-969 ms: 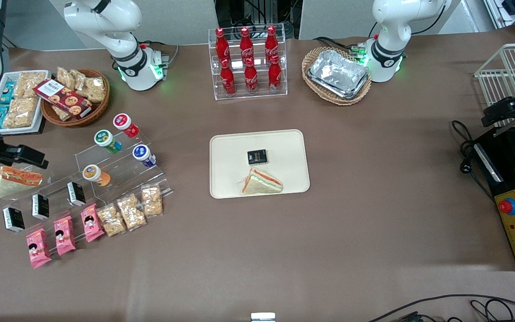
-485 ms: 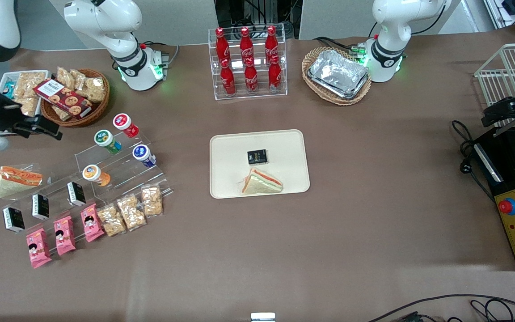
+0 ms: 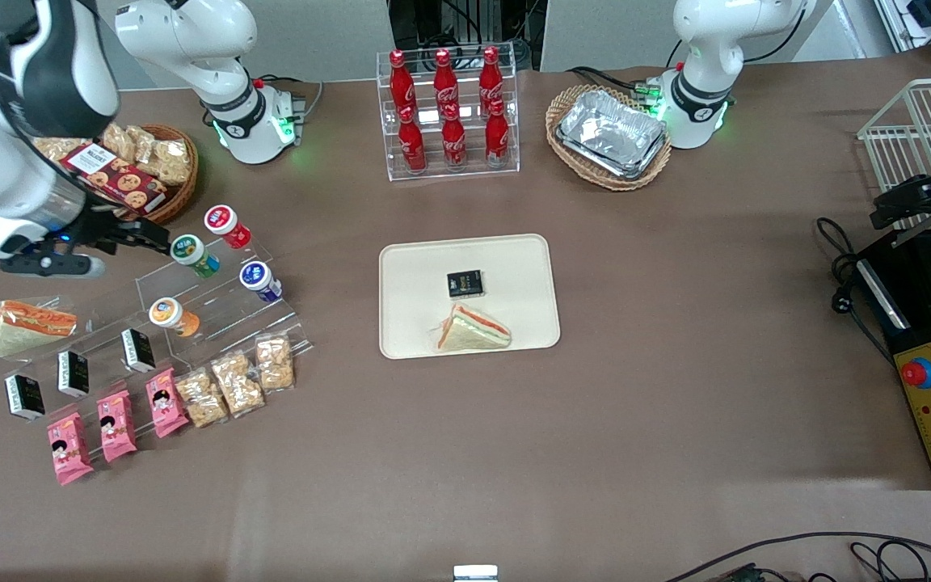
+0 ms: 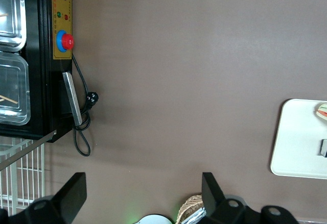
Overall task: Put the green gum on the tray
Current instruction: 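Move the right gripper over the green-labelled gum bottle on the stand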
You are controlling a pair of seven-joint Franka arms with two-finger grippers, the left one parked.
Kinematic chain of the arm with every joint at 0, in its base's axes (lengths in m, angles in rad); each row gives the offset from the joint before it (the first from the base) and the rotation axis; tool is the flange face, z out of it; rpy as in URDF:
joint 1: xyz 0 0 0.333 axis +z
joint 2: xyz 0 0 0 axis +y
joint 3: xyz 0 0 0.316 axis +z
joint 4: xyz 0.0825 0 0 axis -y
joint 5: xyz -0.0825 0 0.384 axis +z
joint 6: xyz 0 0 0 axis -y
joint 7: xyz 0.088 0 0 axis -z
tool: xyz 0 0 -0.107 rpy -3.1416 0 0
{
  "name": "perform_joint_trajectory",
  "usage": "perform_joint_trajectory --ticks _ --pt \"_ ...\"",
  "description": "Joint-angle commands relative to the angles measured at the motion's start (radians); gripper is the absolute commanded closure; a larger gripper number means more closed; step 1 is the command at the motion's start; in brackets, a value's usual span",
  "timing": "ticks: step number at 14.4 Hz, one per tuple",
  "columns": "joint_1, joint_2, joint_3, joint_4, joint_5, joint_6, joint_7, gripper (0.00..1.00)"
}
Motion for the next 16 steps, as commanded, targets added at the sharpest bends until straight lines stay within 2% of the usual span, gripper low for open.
perform_joint_trajectory --ticks 1,11,16 --pt "0.021 -0.062 -0.002 -0.125 0.013 0.109 0.014 0.0" --pt "0.019 -0.08 -0.003 -0.308 0.011 0.27 0.012 0.0" --pt "0.018 -0.076 -0.003 -0.333 0.011 0.282 0.012 0.06"
